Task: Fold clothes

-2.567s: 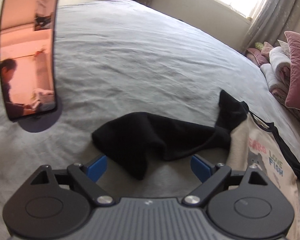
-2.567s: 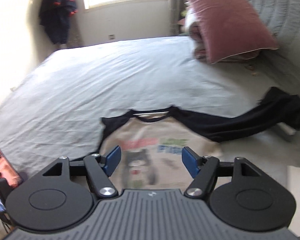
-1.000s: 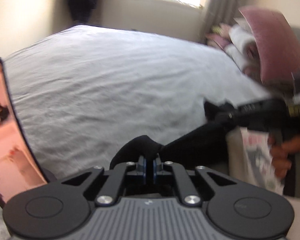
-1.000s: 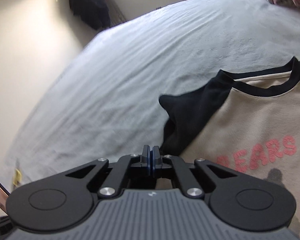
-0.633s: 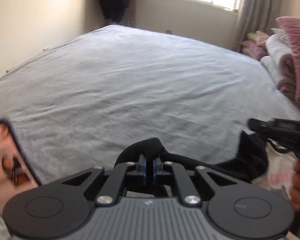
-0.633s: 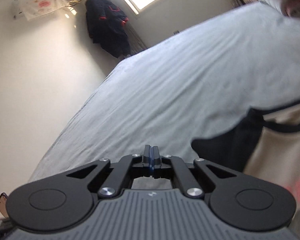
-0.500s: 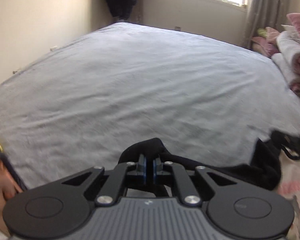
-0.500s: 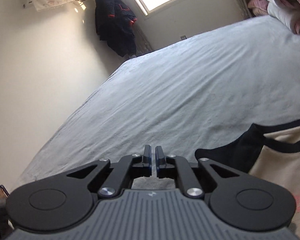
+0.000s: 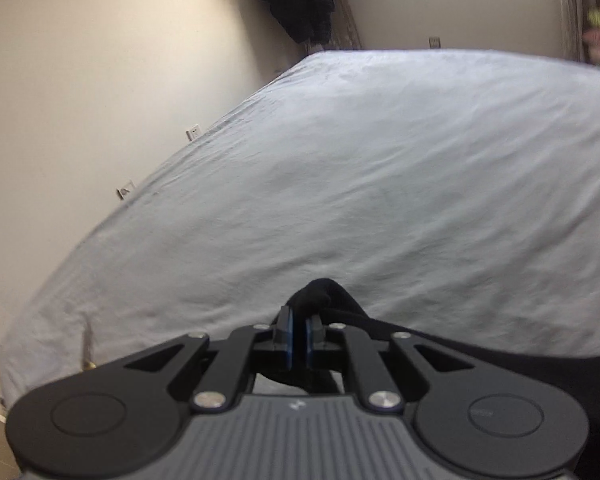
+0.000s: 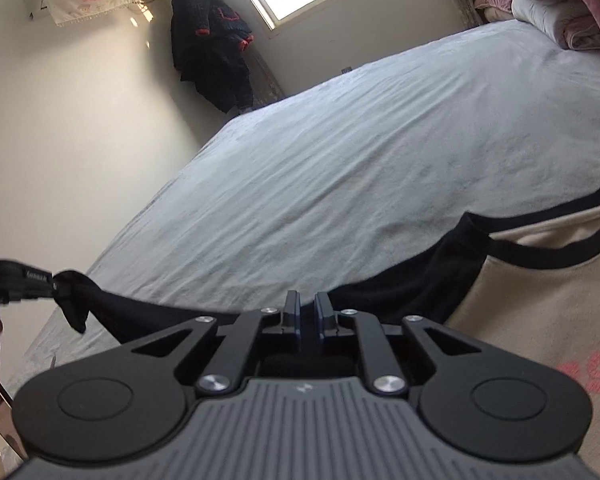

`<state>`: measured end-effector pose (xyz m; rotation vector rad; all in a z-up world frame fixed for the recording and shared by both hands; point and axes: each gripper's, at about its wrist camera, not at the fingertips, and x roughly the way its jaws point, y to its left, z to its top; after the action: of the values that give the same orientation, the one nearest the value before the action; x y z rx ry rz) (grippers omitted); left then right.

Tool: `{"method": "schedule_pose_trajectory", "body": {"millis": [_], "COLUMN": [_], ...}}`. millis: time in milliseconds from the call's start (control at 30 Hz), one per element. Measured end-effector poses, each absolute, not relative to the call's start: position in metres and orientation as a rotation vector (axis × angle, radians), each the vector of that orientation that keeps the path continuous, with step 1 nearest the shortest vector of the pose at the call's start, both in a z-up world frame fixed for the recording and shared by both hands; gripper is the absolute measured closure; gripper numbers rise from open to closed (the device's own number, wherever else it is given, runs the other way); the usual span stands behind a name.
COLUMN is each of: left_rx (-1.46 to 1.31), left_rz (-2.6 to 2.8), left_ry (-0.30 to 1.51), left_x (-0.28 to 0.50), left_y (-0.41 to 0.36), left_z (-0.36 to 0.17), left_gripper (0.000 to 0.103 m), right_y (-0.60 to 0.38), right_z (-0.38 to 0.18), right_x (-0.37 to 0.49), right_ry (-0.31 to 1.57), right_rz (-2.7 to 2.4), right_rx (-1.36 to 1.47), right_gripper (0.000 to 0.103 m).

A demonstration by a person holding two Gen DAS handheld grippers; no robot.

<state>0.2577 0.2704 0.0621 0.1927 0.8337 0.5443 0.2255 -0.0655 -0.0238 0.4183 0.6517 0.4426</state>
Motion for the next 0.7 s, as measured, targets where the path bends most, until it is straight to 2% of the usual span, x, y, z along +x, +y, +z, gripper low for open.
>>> {"method": "schedule_pose_trajectory", "body": {"millis": [100, 167, 300, 467, 567, 700], "left_rx": [0.331, 0.431, 0.377, 0.255, 0.197, 0.103], "left_rz": [0.613, 0.660, 0.640, 0.519, 0.434, 0.328], "left_ry": [0.851, 0.843, 0.825, 0.832, 0.855, 0.881], "left_x": [0.272, 0.280, 0.279, 0.270, 0.262, 0.248], "left_y": [0.270, 0.268, 0.271, 0.260, 0.253, 0.261], "left_z": [0.052, 0.048, 0.059, 0.065, 0.070, 0.090], "left_gripper": [0.099, 0.095, 0.094, 0.071, 0.066, 0.055], "right_y": [-0.062, -0.061, -0.060, -0.060, -0.056, -0.049], "right_z": [-0.031, -0.034, -0.037, -0.036, -0.032, -0.024], "right_x": [0.225, 0.224, 0.222, 0.219, 0.215, 0.209], "right_ry": [0.668, 0.673, 0.672, 0.676, 0.677, 0.661], "right_rz": [0.453, 0.459, 0.471, 0.480, 0.493, 0.511], "right_rx": [0.390, 0.374, 0.352, 0.349, 0.320, 0.286], "right_gripper": [0.089, 0.089, 0.089, 0.089, 0.087, 0.065]}}
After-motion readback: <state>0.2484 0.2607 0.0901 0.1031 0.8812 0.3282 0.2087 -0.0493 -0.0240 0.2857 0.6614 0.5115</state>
